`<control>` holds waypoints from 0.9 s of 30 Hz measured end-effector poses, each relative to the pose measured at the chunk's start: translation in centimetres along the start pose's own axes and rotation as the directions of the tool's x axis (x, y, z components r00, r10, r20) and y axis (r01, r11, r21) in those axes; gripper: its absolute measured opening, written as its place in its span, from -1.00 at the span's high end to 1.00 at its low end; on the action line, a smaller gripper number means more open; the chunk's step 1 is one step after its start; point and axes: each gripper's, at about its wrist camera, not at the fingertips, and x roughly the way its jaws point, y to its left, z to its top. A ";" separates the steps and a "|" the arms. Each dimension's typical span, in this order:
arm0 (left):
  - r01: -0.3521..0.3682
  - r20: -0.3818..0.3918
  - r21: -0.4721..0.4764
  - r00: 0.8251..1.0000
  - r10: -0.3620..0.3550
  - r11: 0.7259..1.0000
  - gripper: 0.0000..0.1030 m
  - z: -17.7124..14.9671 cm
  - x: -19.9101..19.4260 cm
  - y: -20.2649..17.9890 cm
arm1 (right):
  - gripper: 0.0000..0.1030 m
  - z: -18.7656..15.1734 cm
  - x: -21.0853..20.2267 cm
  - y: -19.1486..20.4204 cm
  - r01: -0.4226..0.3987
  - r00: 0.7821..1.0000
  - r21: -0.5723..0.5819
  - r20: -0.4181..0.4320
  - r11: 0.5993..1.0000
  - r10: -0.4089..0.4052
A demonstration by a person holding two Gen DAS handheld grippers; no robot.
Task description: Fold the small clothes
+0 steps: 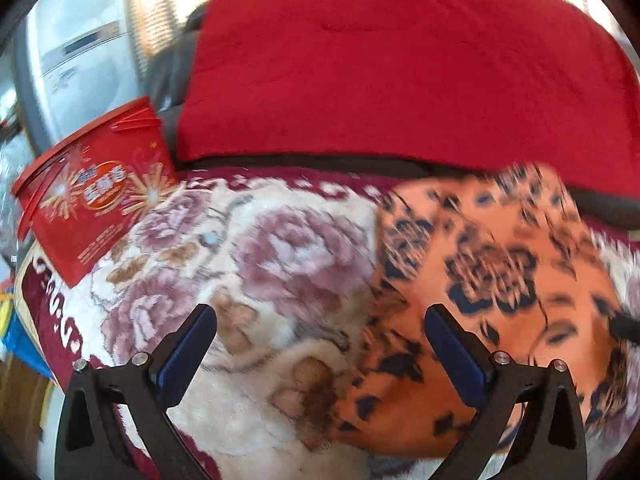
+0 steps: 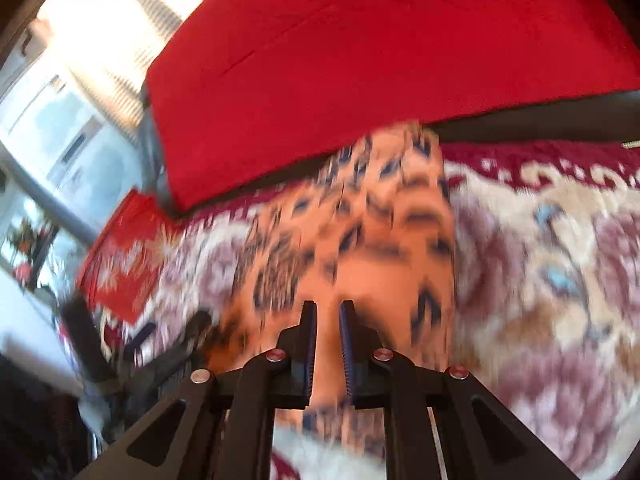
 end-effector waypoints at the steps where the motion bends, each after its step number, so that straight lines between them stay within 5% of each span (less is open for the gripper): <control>1: 0.015 -0.046 0.041 0.999 -0.013 0.999 -1.00 -0.4 0.9 -1.0 | 0.63 -1.6 0.5 -0.1 0.061 0.997 -0.030 -0.035 0.998 -0.062; 3: 0.011 -0.125 0.116 0.992 0.004 0.993 -1.00 -1.2 2.6 -2.9 | 0.62 -3.4 1.6 -0.8 0.098 0.993 -0.065 -0.064 0.993 -0.102; 5: -0.029 -0.066 0.137 0.997 0.038 0.990 -1.00 -1.0 1.6 -3.4 | 0.62 -3.9 1.3 -1.1 0.072 0.997 -0.063 -0.028 0.995 -0.074; 9: 0.022 0.029 0.154 0.999 -0.027 0.988 -1.00 -0.7 -1.2 -4.4 | 0.63 -3.5 -1.1 -1.3 0.043 0.999 -0.060 -0.011 0.997 -0.044; 14: 0.010 0.103 0.200 0.994 -0.031 0.980 -1.00 -0.7 -2.8 -6.1 | 0.55 -3.7 -3.6 -3.0 0.038 0.992 -0.035 0.125 0.999 -0.033; 17: 0.010 0.093 0.229 0.995 -0.032 0.973 -1.00 -0.9 -2.4 -7.0 | 0.44 -3.3 -0.3 -4.0 0.012 1.000 0.007 0.027 1.000 -0.012; 27: 0.021 0.069 0.223 0.997 -0.037 0.975 -1.00 -0.7 -1.2 -7.5 | 0.45 -2.7 -0.1 -7.1 -0.151 0.989 0.132 0.026 0.980 0.148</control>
